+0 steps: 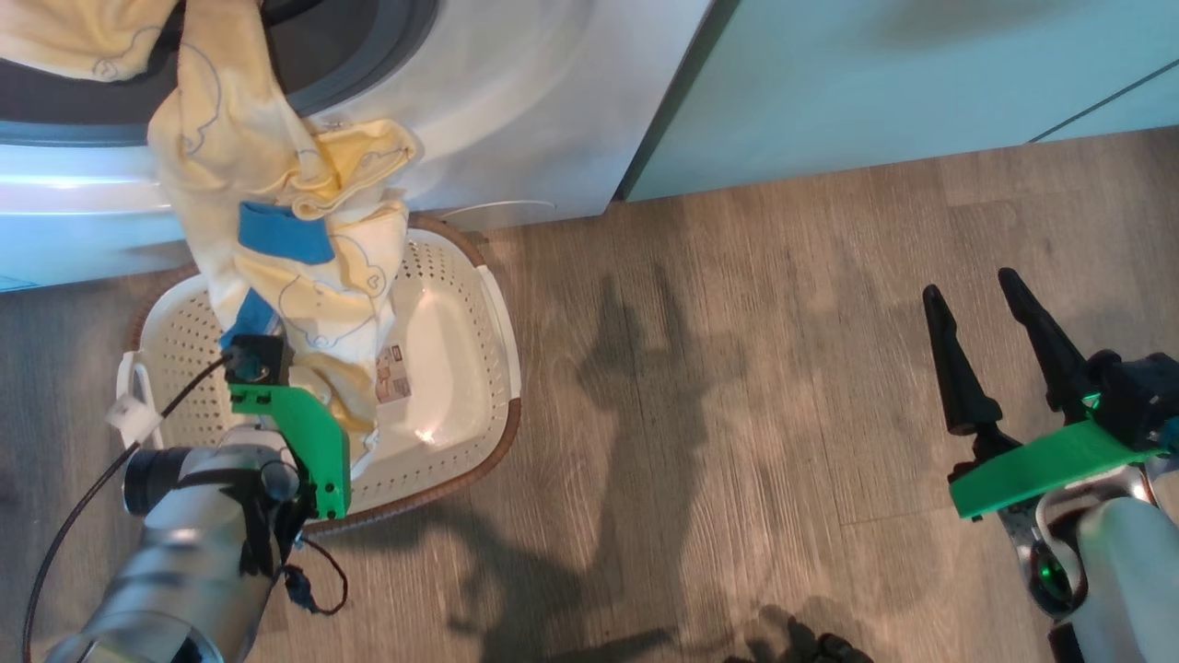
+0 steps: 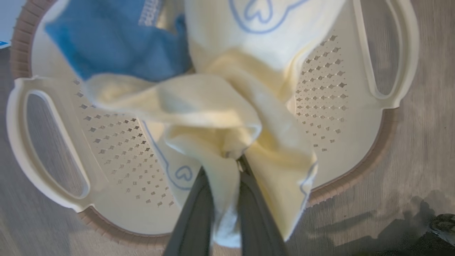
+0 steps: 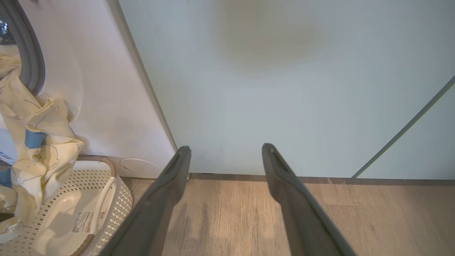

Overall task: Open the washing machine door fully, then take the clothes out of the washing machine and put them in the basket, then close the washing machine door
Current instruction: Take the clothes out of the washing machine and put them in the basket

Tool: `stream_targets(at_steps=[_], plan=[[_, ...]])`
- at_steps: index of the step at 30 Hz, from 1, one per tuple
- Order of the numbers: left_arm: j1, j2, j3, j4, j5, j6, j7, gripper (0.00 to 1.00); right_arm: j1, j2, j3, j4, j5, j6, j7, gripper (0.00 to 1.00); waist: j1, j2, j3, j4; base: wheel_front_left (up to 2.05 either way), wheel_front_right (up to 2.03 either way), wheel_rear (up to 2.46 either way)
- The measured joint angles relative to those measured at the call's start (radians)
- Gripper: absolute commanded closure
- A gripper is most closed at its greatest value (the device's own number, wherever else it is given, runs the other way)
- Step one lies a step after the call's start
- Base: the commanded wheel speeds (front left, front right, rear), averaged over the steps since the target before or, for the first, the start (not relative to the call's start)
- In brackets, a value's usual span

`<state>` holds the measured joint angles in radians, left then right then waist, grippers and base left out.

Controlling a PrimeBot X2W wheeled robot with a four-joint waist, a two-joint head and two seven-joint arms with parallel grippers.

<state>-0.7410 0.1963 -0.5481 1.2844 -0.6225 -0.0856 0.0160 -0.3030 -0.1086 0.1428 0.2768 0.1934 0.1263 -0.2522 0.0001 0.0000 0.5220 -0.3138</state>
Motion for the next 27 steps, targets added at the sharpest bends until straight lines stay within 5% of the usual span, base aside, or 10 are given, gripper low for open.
stream_targets(at_steps=[2,3,4,20,27], plan=[[0.0,-0.002,0.0,0.003,-0.004,-0.001,-0.004,0.64,0.0,0.0,-0.005,0.001,0.0,0.0,0.0,0.0,0.0,0.0,-0.006,0.002,0.0,0.0,0.0],[0.0,-0.004,0.0,0.004,-0.004,0.0,-0.016,0.19,0.001,0.0,-0.008,0.002,0.0,0.0,0.0,0.0,0.0,0.0,-0.011,0.003,0.0,0.0,0.0],[0.001,-0.007,0.0,0.005,-0.004,0.0,-0.026,0.0,0.002,0.0,-0.01,0.002,0.0,0.0,0.0,0.0,0.0,0.0,-0.017,0.005,0.0,0.0,0.0],[0.027,-0.019,0.064,-0.004,-0.052,0.009,-0.256,0.0,0.099,-0.012,-0.033,0.016,-0.001,0.0,0.0,0.0,-0.0002,0.0,-0.175,0.062,0.0,0.0,0.0],[0.092,0.024,0.162,-0.2,-0.042,0.038,-0.264,0.0,0.12,-0.014,-0.038,0.019,-0.001,0.0,0.0,0.0,-0.0002,0.0001,-0.26,0.103,0.0,0.0,0.0]])
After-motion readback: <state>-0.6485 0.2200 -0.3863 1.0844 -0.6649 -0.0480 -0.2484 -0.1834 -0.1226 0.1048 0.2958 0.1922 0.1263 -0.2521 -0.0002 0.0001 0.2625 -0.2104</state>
